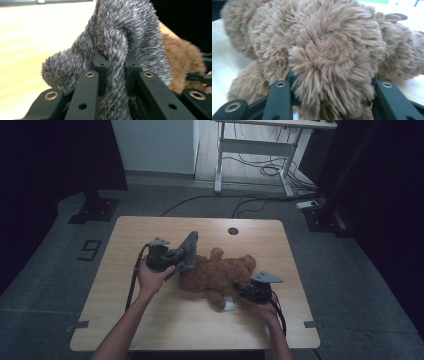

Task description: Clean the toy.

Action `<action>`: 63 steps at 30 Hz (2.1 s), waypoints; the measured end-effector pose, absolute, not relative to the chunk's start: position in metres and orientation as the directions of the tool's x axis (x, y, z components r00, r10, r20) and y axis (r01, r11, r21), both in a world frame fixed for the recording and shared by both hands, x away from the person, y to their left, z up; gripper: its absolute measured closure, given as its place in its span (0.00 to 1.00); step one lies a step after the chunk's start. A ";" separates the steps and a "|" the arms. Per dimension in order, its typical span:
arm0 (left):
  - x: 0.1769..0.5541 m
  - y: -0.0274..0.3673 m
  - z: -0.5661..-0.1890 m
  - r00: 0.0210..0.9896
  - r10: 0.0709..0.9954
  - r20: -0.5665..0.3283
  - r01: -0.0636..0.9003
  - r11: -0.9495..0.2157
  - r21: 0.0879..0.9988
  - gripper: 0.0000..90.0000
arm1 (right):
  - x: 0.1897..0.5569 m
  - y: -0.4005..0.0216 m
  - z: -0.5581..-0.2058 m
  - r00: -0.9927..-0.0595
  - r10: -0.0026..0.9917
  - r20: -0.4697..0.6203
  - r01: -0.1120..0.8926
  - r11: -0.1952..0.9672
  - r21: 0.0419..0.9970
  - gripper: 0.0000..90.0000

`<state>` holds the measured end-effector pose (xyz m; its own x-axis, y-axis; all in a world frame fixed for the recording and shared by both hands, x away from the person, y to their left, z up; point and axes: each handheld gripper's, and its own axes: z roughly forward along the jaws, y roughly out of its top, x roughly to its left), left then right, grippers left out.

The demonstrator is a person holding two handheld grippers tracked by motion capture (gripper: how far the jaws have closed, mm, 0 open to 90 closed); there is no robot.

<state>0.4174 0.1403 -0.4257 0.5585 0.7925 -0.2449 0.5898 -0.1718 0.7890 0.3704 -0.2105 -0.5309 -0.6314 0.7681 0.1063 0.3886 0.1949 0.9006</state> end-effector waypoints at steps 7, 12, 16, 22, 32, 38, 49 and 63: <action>0.449 0.098 -0.433 0.577 0.783 -0.233 0.615 -0.228 0.755 0.85 | 0.389 -0.204 -0.531 -0.571 0.817 0.084 0.384 0.175 0.907 0.60; 0.455 0.094 -0.455 0.570 0.781 -0.254 0.636 -0.225 0.738 0.86 | 0.389 -0.204 -0.532 -0.567 0.820 0.080 0.374 0.170 0.912 0.60; 0.445 0.102 -0.462 0.568 0.770 -0.292 0.650 -0.201 0.733 0.86 | 0.387 -0.204 -0.532 -0.575 0.814 0.090 0.384 0.171 0.907 0.58; 0.417 0.105 -0.473 0.590 0.753 -0.290 0.628 -0.203 0.751 0.88 | 0.375 -0.206 -0.533 -0.604 0.793 0.082 0.377 0.195 0.905 0.56; 0.392 0.109 -0.481 0.614 0.733 -0.293 0.615 -0.211 0.760 0.88 | 0.360 -0.222 -0.526 -0.684 0.713 0.155 0.416 0.206 0.886 0.38; 0.388 0.109 -0.483 0.624 0.725 -0.291 0.606 -0.214 0.766 0.88 | 0.356 -0.246 -0.507 -0.655 0.716 0.242 0.399 0.056 0.915 0.33; 0.379 0.114 -0.489 0.623 0.712 -0.325 0.609 -0.180 0.772 0.87 | 0.373 -0.217 -0.509 -0.641 0.718 0.271 0.448 0.063 0.892 0.31; 0.372 0.111 -0.461 0.636 0.682 -0.362 0.614 -0.162 0.773 0.86 | 0.361 -0.218 -0.523 -0.689 0.693 0.214 0.418 0.137 0.898 0.71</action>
<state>0.3723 0.1107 -0.4610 0.6355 0.6819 -0.3622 0.6140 -0.1619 0.7725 0.3613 -0.2182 -0.5229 -0.6886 0.6927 0.2144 0.4177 0.1373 0.8981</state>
